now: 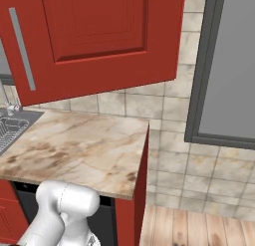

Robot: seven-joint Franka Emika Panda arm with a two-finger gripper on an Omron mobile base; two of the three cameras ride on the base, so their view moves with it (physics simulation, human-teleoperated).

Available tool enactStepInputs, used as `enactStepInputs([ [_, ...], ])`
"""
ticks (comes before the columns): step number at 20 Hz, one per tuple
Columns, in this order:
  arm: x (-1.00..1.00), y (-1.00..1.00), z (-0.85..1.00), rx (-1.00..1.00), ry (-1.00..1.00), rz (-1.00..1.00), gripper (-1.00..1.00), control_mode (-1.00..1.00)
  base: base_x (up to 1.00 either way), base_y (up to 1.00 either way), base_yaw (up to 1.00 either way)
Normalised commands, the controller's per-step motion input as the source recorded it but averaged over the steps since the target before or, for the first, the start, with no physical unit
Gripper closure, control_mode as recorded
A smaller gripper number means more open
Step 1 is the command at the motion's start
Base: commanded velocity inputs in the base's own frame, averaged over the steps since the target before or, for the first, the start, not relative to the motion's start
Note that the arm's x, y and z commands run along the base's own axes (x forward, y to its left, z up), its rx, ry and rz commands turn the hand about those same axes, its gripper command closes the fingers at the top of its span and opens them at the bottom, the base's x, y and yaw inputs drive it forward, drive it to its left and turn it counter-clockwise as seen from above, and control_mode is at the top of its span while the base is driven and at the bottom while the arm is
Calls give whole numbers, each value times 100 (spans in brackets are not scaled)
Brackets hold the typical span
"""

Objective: Move the condiment bottle and shaker from the cabinet to the dining counter.

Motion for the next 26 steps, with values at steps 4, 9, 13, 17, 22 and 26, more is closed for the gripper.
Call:
enactStepInputs([
  [4, 37, 8, -18, -24, 3, -40, -100, -100, 0, 0, 0],
  [9, 19, 8, -13, -15, 9, -42, -100, -100, 0, 0, 0],
  [13, 0, 31, -4, -3, 0, -37, -100, -100, 0, 0, 0],
  [17, 9, 28, -2, -3, 3, -36, -100, -100, 0, 0, 0],
  [22, 30, 14, -4, -1, 8, -30, -100, -100, 0, 0, 0],
  [26, 50, 0, -19, 0, 6, -19, -100, -100, 0, 0, 0],
])
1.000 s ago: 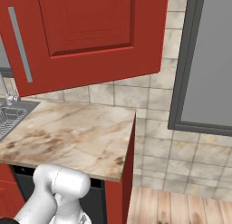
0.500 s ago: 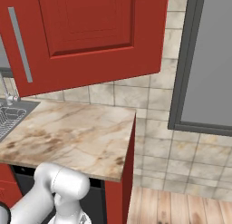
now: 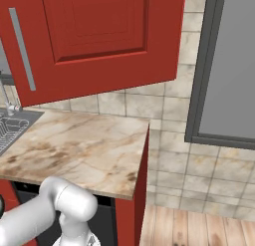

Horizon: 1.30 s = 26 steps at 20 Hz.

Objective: Move the condiment bottle and shaker from the cabinet to the dining counter.

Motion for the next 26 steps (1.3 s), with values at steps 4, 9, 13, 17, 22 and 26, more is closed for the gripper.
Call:
enactStepInputs([
  [4, 50, -2, -30, 0, 2, -9, -100, -100, 0, 0, 0],
  [9, 33, -3, -24, 0, 3, -2, -100, -100, 0, 0, 0],
  [13, 4, -25, -5, 0, 0, 0, -100, -100, 0, 0, 0],
  [17, 0, -38, -3, 0, 1, 0, -100, -100, 0, 0, 0],
  [22, 0, -41, -5, 0, 4, 0, -100, -100, 0, 0, 0],
  [26, 4, -25, -17, 0, 5, 1, -100, -100, 0, 0, 0],
])
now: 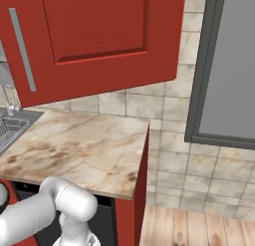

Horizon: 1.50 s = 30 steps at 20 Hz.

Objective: Move the condiment bottle and shaker from the cabinet to the dining counter.

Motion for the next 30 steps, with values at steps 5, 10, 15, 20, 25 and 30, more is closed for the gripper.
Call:
enactStepInputs([
  [5, -17, -31, -6, 0, 0, 0, -100, -100, 0, 0, 0],
  [10, -84, -58, 0, -1, 0, 0, -100, -100, 0, 0, 0],
  [15, -100, -73, 0, -2, -1, -3, -100, -100, 0, 0, 0],
  [20, -76, -85, 0, 0, 0, -1, -100, -100, 0, 0, 0],
  [25, -50, -96, 0, 0, 0, 0, -100, -100, 0, 0, 0],
  [30, -30, -97, 0, 0, 0, 0, -100, -100, 0, 0, 0],
])
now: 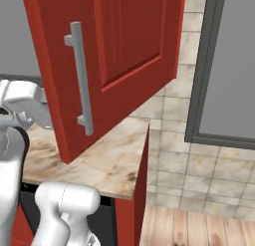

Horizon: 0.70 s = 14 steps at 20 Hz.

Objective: Move the condiment bottle and shaker from the cabinet to the dining counter.

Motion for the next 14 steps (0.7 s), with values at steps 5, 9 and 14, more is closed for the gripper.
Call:
enactStepInputs([
  [5, -1, -85, -3, 3, 0, 0, -100, -100, 0, 0, 0],
  [9, 0, -69, 0, 12, 0, 0, -100, -100, 0, 0, 0],
  [14, 0, -54, 0, 19, 0, 1, -100, -100, 0, 0, 0],
])
